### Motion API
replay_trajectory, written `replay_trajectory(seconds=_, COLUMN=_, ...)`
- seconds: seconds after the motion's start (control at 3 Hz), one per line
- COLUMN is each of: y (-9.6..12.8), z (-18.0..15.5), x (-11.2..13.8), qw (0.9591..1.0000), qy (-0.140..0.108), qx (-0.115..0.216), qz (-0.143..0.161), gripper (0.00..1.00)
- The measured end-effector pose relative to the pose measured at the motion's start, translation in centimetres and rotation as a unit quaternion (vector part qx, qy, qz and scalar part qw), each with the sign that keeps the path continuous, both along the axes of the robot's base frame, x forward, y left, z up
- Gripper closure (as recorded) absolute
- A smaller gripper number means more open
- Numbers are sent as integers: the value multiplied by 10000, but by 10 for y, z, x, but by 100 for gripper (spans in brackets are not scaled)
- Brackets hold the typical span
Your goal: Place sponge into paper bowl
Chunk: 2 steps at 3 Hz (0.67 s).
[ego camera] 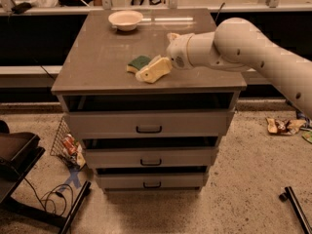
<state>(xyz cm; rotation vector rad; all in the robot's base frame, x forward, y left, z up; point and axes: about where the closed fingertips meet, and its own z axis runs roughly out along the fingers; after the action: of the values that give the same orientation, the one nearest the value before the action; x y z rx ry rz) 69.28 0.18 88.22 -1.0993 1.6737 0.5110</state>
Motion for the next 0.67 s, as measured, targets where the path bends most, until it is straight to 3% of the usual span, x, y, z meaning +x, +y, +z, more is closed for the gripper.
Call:
replay_trajectory(seconds=0.33, y=9, z=-20, x=15, qw=9999, qy=73, qx=122, qz=23, gripper=0)
replay_trajectory(seconds=0.67, y=11, z=-37, x=20, qw=9997, qy=146, qx=191, qz=-8, gripper=16)
